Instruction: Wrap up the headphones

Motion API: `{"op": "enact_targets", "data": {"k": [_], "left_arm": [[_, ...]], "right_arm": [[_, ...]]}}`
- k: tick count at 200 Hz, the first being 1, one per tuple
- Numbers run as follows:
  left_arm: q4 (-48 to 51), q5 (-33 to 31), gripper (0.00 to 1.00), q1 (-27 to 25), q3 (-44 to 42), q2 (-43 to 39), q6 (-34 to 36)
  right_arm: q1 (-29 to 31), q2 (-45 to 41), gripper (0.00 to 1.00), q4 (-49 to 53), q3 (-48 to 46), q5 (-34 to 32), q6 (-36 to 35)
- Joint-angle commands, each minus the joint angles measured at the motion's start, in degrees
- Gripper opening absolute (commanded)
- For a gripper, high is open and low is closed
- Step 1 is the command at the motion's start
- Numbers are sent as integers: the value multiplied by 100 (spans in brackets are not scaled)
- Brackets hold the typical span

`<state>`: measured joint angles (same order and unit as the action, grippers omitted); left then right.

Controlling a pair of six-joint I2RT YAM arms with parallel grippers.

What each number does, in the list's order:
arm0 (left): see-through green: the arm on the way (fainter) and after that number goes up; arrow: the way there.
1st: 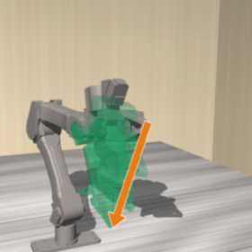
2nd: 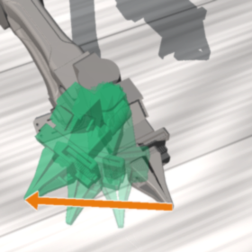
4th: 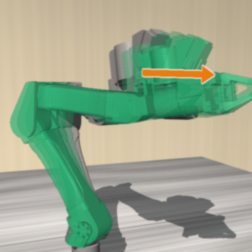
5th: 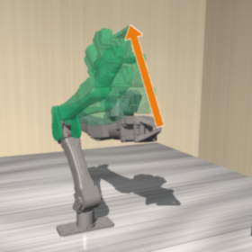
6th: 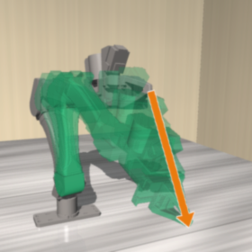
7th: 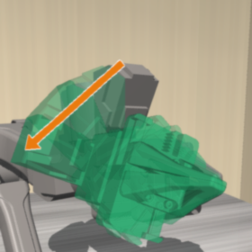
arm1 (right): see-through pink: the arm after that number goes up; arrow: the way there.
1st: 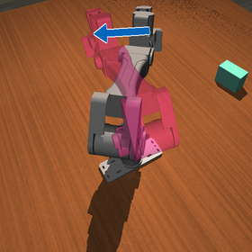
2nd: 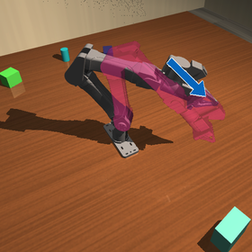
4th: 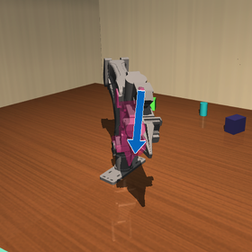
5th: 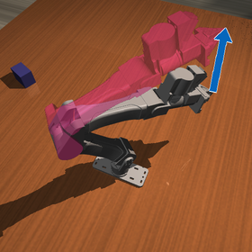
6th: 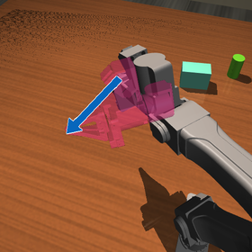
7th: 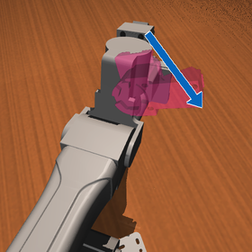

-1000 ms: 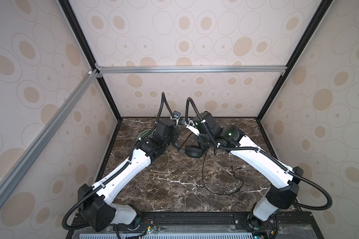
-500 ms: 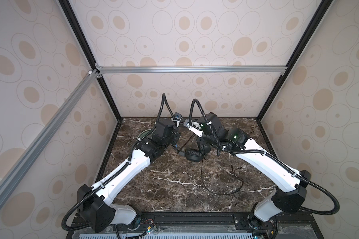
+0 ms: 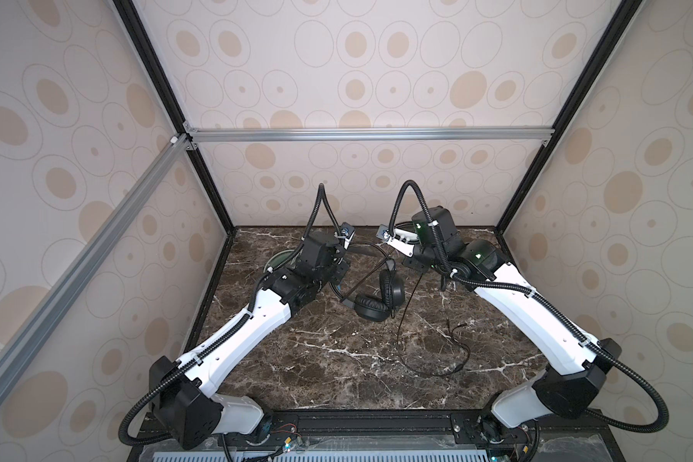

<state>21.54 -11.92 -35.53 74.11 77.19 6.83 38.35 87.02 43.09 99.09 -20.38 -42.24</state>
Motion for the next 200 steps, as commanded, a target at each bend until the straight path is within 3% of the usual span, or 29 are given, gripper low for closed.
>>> {"op": "enact_targets", "data": {"k": [1, 38, 98, 173, 200], "left_arm": [[26, 161, 0, -5, 169, -288, 43], [93, 462, 0, -6, 362, -284, -39], [147, 1438, 0, 9, 674, -283, -435], [-64, 2543, 0, 24, 1501, -262, -1220], [-80, 2700, 0, 30, 1598, -237, -1328]], "right_arm": [[-391, 109, 7, -327, 137, 105, 405], [-889, 221, 6, -363, 86, 486, 1308], [-1129, 97, 7, -729, -359, 1117, 2179], [-1751, -750, 18, -2508, -1480, 3000, 3687], [-1819, -719, 17, -2721, -1544, 3184, 4016]]}}
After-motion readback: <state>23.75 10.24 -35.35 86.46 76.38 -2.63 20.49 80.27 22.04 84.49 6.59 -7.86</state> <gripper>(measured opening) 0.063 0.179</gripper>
